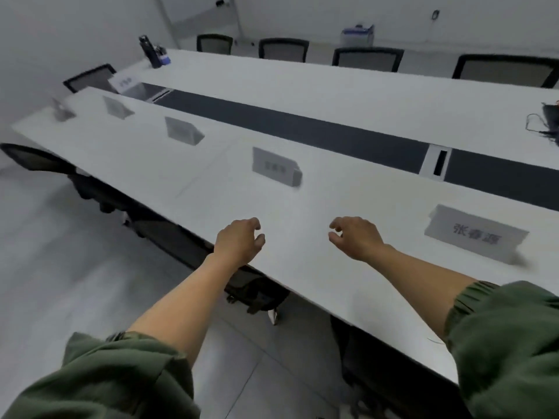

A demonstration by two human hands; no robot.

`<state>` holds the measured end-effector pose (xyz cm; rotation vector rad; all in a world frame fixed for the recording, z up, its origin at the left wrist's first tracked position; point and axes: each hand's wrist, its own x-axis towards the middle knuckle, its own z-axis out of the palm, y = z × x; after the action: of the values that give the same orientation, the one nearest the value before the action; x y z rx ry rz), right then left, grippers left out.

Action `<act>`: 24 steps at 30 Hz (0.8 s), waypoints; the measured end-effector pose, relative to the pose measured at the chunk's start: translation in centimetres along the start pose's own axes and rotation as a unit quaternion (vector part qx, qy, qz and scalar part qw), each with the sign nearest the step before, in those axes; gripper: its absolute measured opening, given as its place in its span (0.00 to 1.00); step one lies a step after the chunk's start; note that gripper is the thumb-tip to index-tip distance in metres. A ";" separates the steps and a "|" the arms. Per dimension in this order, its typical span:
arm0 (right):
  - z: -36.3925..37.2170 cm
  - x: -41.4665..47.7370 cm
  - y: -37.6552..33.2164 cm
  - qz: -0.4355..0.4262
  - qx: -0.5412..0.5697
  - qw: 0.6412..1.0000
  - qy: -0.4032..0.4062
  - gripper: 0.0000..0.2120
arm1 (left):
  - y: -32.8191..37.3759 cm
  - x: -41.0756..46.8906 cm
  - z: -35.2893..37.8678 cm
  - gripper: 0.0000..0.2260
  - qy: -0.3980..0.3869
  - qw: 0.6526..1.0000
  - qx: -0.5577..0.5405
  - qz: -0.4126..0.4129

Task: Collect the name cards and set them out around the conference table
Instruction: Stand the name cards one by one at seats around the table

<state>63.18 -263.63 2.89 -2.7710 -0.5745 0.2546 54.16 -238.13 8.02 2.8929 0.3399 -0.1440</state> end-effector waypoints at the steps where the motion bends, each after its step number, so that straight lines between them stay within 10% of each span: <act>1: 0.2 0.1 -2.7 -0.019 -0.001 1.000 0.005 0.18 | -2.5 -1.6 -1.0 0.16 0.002 1.000 -0.005 -0.015; 24: 12.7 13.9 -57.9 -0.337 0.018 0.941 -0.035 0.14 | -50.7 -17.4 -12.6 0.16 0.074 0.946 -0.014 -0.314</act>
<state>52.01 -203.98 8.16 -2.3558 -1.4585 0.1996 26.10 -190.92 11.67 2.6625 1.2685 -0.0211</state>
